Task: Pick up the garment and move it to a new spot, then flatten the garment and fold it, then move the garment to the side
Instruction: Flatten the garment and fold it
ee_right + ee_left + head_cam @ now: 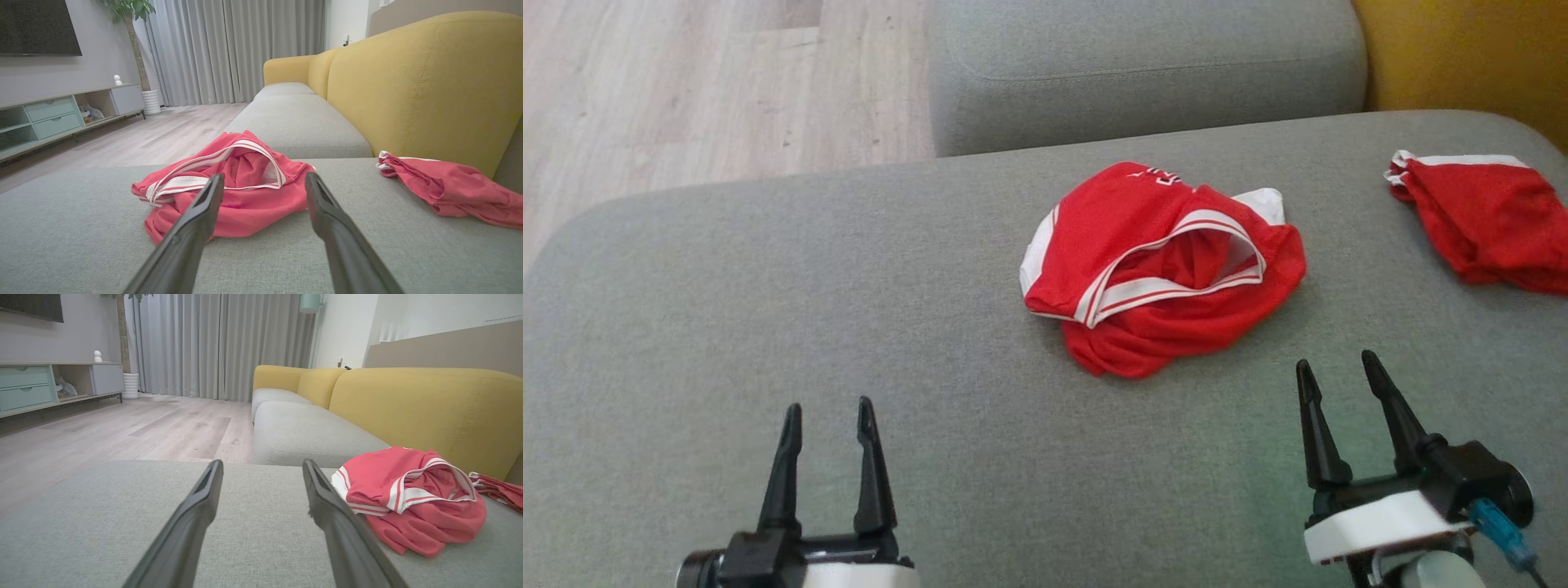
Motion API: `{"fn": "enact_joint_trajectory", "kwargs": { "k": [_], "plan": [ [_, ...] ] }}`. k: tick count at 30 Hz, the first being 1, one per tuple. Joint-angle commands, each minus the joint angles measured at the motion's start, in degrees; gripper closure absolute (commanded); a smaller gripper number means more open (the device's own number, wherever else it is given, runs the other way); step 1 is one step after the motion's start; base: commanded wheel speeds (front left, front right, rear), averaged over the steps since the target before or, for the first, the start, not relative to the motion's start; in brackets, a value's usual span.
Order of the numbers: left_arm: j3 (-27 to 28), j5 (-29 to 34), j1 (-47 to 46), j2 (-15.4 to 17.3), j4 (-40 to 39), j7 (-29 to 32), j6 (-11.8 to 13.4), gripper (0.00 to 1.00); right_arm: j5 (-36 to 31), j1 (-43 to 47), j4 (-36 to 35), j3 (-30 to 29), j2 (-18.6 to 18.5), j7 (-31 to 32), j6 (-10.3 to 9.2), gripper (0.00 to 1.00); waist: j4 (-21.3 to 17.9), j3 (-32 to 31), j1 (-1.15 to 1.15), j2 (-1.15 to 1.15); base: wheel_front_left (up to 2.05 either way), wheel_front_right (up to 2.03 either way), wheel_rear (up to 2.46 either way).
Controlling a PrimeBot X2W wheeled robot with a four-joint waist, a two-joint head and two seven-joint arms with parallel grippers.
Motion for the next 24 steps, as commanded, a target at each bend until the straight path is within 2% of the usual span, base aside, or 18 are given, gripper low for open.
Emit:
{"fn": "enact_joint_trajectory", "kwargs": {
  "k": [1,4,5,6,7,9,12,14,19,24],
  "plan": [
    [0.83,-0.28,-1.96,-0.11,-1.5,-0.54,-0.99,0.0,0.27,-1.82,-1.77,1.6,-0.37,-0.32,0.37,0.0,-0.98,0.67,0.0,0.0,0.0,0.0,0.0],
    [-2.63,0.21,-5.45,-0.11,0.51,-0.54,-4.0,0.0,0.32,-2.31,-1.95,2.14,-0.36,-0.32,0.37,0.0,-2.97,2.18,0.0,0.0,0.0,0.0,0.0],
    [-2.63,0.21,-5.45,-0.11,0.51,-0.54,-4.0,0.0,0.32,-2.31,-1.95,2.14,-0.36,-0.32,0.37,0.0,-2.97,2.18,0.0,0.0,0.0,0.0,0.0],
    [-5.79,0.76,-9.57,-0.11,2.9,-0.54,-6.13,0.0,0.4,-3.28,-2.44,2.51,-0.36,-0.32,0.37,0.0,-4.72,4.53,0.0,0.0,0.0,0.0,0.0],
    [-5.79,0.76,-9.57,-0.11,2.9,-0.54,-6.13,0.0,0.4,-3.28,-2.44,2.51,-0.36,-0.32,0.37,0.0,-4.72,4.53,0.0,0.0,0.0,0.0,0.0],
    [-9.14,1.28,-15.0,-0.11,5.95,-0.54,-7.97,0.0,0.63,-4.95,-3.21,2.93,-0.35,-0.32,0.37,0.0,-7.03,7.67,0.0,0.0,0.0,0.0,0.0],
    [-17.2,1.21,-26.88,-0.11,15.09,-0.53,-12.03,0.0,1.46,-8.32,-4.38,3.18,-0.28,-0.32,0.37,0.0,-11.92,13.8,0.0,0.0,0.0,0.0,0.0],
    [-21.46,0.31,-32.57,-0.12,20.73,0.53,-13.55,0.0,1.71,-9.55,-4.41,3.8,-0.24,-0.32,0.37,0.0,-14.29,15.99,0.0,0.0,0.0,0.0,0.0],
    [-28.59,-4.48,-43.24,-0.12,29.02,3.29,-14.73,0.0,2.29,-11.7,-4.17,4.54,-0.16,-0.32,0.37,0.0,-20.48,19.51,0.0,0.0,0.0,0.0,0.0],
    [-32.09,-9.97,-49.95,-0.12,34.07,4.26,-13.4,0.0,5.32,-11.98,-4.28,4.16,-0.12,-0.32,0.37,0.0,-24.95,21.38,0.0,0.0,0.0,0.0,0.0]
  ]
}}
